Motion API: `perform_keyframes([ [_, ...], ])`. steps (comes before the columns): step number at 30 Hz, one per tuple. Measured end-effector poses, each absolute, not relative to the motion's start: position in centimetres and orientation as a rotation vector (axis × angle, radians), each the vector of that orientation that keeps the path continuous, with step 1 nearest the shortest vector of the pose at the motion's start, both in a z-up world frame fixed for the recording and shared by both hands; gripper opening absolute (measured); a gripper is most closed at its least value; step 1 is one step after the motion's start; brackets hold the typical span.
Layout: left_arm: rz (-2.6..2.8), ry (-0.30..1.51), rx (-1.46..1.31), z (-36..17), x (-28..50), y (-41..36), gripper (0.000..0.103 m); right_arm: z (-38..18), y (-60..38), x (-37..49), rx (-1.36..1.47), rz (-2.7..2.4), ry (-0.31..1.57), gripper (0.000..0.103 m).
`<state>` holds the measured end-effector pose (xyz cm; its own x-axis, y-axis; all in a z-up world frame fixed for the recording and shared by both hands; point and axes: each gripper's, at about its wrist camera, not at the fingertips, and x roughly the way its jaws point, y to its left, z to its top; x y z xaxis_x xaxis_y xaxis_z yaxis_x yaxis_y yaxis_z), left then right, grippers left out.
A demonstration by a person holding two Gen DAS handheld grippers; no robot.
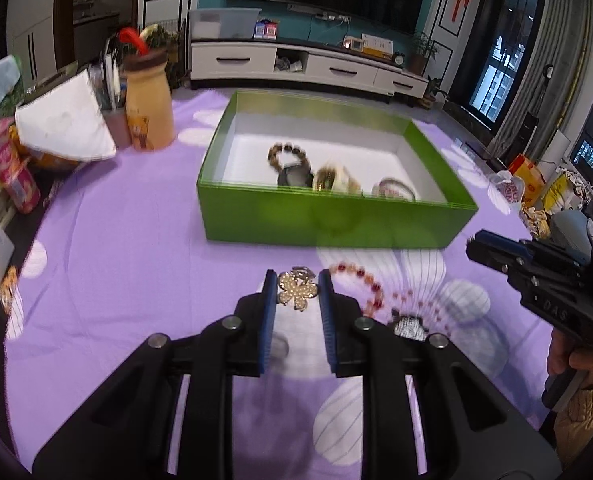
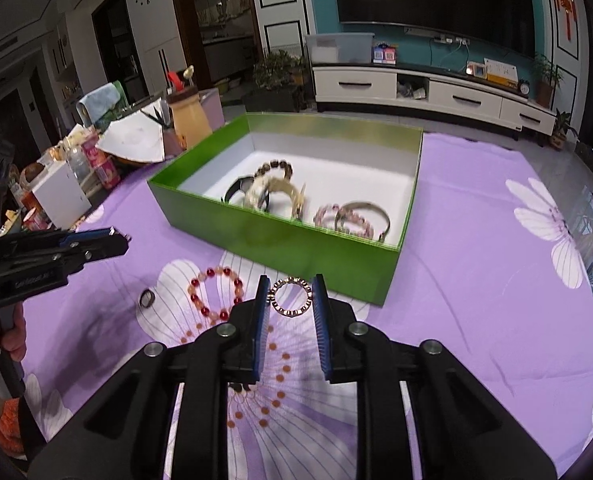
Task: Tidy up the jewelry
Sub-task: 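Grasp the gold flower ring with the left tool while the right tool grasps a small ring, then carry both held rings over the green box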
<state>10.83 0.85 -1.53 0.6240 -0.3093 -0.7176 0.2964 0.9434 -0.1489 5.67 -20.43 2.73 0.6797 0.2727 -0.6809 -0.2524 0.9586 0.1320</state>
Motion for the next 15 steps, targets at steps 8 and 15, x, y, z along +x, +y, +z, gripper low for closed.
perform_keyframes([
  [8, -0.354, 0.768, -0.008, 1.6, 14.6, -1.1, 0.020, 4.5, -21.9, 7.5, 0.031, 0.272, 0.725, 0.021],
  [15, -0.368, 0.743, -0.012, 3.2, 18.2, -3.7, 0.021, 5.9, -22.9, 9.9, 0.042, 0.255, 0.688, 0.021],
])
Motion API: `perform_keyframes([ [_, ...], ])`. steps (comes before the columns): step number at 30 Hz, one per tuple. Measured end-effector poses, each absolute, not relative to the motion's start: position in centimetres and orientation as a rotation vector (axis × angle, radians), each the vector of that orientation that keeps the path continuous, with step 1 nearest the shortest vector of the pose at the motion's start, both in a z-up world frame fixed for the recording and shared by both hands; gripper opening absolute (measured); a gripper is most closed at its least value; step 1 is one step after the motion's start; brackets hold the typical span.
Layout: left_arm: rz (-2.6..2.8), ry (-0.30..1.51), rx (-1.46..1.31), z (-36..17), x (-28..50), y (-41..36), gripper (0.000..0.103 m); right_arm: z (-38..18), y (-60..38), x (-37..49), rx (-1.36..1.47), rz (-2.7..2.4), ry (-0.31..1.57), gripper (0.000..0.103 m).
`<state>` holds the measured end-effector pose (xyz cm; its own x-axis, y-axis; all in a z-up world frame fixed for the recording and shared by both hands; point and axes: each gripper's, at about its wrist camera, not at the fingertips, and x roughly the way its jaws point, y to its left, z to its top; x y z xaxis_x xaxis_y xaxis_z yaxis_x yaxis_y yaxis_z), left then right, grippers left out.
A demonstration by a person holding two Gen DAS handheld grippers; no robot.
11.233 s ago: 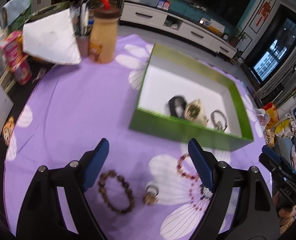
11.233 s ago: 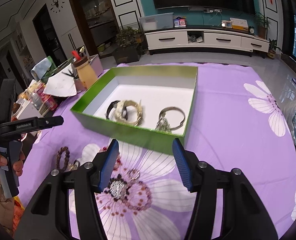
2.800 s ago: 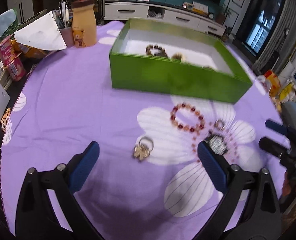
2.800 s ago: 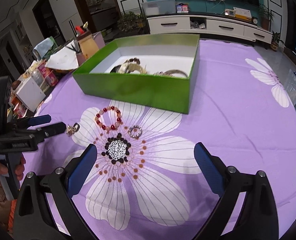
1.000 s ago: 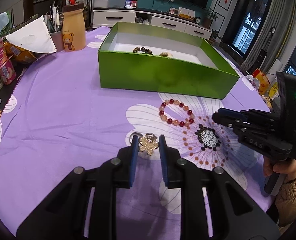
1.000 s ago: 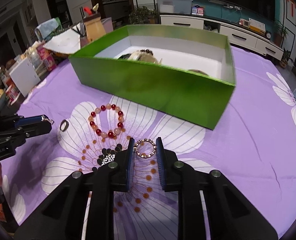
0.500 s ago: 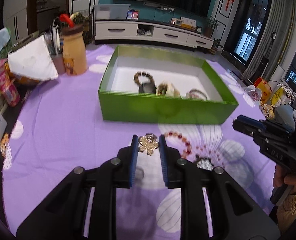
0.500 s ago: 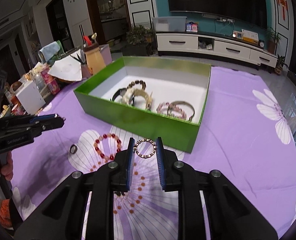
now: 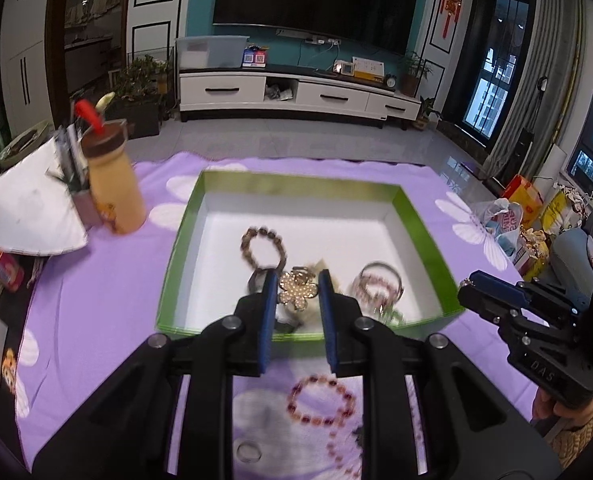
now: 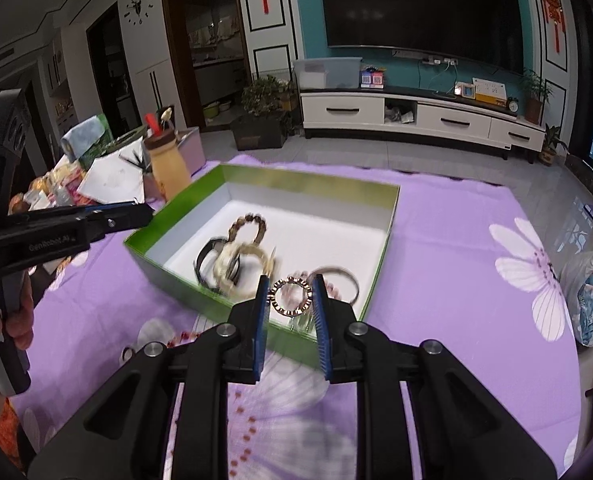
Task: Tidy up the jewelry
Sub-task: 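Carry both held rings over the green box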
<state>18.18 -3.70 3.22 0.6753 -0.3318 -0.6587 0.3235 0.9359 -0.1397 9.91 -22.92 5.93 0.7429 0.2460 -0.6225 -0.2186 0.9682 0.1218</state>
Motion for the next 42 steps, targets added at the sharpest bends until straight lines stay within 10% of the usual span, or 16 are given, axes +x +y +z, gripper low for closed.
perform_keyframes([
  [42, -0.336, 0.852, 0.109, -2.6, 28.2, -11.7, 0.021, 1.9, -23.4, 20.7, 0.042, 0.200, 0.791, 0.021],
])
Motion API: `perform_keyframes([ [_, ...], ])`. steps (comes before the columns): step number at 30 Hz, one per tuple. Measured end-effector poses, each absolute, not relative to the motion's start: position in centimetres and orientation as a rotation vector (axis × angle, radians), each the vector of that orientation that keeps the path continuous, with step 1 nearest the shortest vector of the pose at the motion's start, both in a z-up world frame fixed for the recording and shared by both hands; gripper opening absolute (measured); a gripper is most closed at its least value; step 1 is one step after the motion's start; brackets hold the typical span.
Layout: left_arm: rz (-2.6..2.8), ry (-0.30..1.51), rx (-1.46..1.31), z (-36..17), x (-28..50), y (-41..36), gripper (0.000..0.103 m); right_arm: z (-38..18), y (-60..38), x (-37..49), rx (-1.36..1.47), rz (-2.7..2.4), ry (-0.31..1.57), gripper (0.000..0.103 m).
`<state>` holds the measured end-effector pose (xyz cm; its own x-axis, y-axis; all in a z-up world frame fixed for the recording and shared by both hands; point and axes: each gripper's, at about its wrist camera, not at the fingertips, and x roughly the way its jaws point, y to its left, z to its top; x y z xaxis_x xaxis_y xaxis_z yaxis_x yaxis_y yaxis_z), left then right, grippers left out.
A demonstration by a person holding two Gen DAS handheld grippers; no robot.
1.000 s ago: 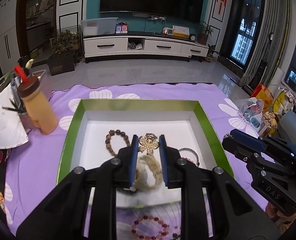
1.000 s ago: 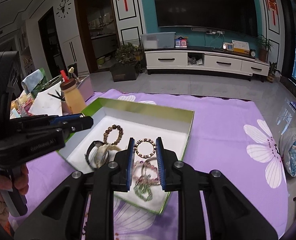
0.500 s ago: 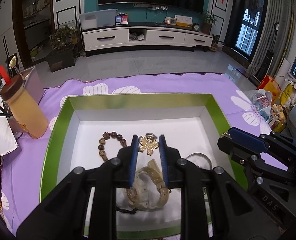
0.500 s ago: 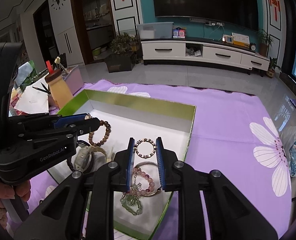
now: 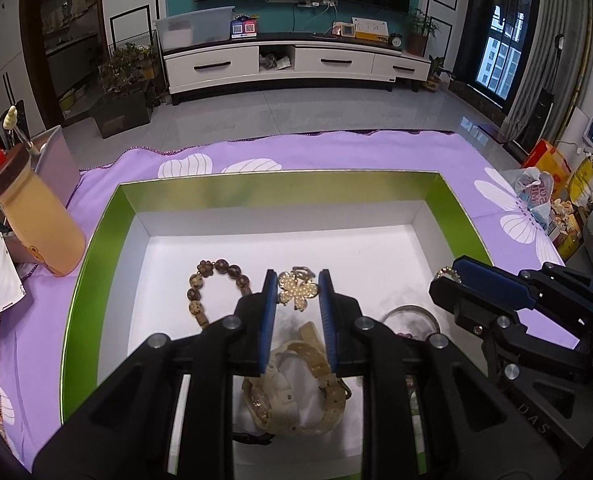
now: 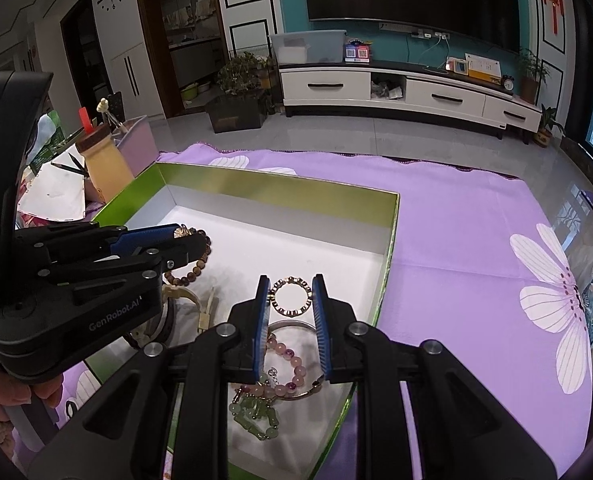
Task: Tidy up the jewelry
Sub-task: 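Carry both held rings over the green box, then open both tools to drop the rings into the box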
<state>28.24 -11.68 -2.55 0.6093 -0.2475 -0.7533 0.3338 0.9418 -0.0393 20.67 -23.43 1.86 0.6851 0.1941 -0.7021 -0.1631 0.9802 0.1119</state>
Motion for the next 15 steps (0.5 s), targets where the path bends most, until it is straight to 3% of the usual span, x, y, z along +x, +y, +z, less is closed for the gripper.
perform_keyframes([
  [15, -0.326, 0.874, 0.121, -3.28, 28.78, -12.28, 0.021, 1.35, -23.40, 21.25, 0.048, 0.187, 0.807, 0.021],
])
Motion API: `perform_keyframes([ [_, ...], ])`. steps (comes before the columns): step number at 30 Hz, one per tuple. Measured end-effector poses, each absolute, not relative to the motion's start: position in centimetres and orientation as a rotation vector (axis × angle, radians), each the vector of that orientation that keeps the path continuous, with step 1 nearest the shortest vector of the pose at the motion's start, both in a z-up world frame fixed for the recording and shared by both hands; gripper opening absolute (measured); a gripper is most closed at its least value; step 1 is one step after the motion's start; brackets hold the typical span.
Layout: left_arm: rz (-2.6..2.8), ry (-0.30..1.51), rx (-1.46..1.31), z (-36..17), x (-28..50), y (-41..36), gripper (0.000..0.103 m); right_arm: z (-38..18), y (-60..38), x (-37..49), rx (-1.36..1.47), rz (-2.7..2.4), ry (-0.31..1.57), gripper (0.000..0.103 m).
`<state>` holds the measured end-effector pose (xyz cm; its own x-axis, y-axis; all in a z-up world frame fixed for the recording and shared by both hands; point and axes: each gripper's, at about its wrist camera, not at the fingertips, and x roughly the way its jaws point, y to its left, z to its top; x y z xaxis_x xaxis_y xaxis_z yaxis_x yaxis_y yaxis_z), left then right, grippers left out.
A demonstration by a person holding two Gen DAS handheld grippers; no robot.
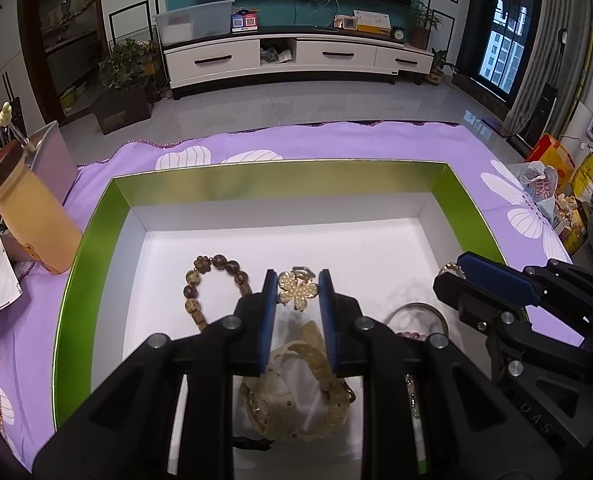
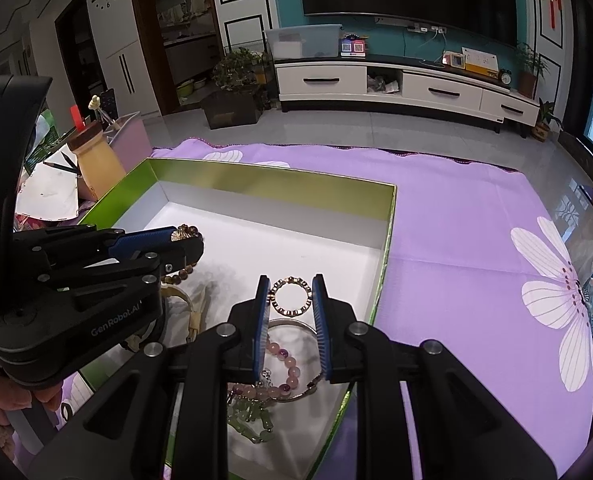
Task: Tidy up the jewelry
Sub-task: 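Open both tools to drop the rings into the box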
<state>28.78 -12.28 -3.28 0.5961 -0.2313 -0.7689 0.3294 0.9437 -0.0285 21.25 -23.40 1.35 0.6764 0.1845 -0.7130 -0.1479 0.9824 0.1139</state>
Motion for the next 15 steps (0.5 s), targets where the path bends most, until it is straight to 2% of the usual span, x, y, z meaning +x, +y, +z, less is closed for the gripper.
perform_keyframes([
  [15, -0.320, 0.885, 0.120, -3.76, 28.87, -12.43, 0.021, 1.25, -23.51, 21.34, 0.043, 0.185, 0.810, 0.021],
])
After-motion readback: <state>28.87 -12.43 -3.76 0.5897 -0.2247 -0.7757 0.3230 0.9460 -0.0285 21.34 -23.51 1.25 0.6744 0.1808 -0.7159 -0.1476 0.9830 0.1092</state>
